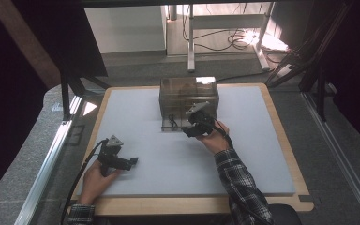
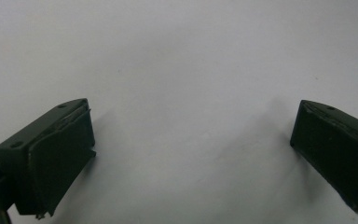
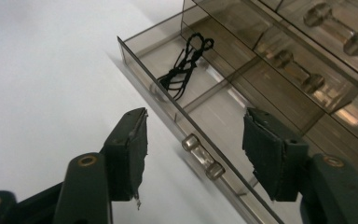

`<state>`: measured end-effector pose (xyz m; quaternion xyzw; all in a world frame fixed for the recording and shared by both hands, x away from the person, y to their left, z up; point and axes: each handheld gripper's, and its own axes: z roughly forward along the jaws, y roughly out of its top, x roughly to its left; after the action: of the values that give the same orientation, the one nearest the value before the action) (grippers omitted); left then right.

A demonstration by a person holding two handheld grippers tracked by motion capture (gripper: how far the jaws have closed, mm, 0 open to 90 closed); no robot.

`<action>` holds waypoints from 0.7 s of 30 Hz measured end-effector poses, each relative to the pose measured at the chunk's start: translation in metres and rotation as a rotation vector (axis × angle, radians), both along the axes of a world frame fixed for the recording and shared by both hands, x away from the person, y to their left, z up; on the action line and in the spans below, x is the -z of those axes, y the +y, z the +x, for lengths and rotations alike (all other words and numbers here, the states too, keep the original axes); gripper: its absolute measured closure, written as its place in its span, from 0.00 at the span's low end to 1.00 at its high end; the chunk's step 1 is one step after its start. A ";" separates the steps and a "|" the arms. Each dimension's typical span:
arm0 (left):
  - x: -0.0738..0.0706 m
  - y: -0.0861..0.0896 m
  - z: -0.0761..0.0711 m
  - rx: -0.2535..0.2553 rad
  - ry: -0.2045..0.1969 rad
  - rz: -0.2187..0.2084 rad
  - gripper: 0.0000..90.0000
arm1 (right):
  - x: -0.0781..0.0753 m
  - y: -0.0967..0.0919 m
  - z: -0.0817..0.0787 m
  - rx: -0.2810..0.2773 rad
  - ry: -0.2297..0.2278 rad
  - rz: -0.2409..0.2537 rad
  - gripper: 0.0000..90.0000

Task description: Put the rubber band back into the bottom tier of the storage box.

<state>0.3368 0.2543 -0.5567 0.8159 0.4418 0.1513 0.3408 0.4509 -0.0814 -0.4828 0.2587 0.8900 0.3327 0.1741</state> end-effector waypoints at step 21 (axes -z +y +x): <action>0.000 0.000 0.000 0.000 0.000 0.000 0.00 | 0.002 -0.016 -0.004 0.019 0.056 -0.015 0.20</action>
<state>0.3368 0.2543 -0.5567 0.8159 0.4419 0.1513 0.3408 0.4471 -0.0974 -0.4852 0.2748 0.8946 0.3169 0.1541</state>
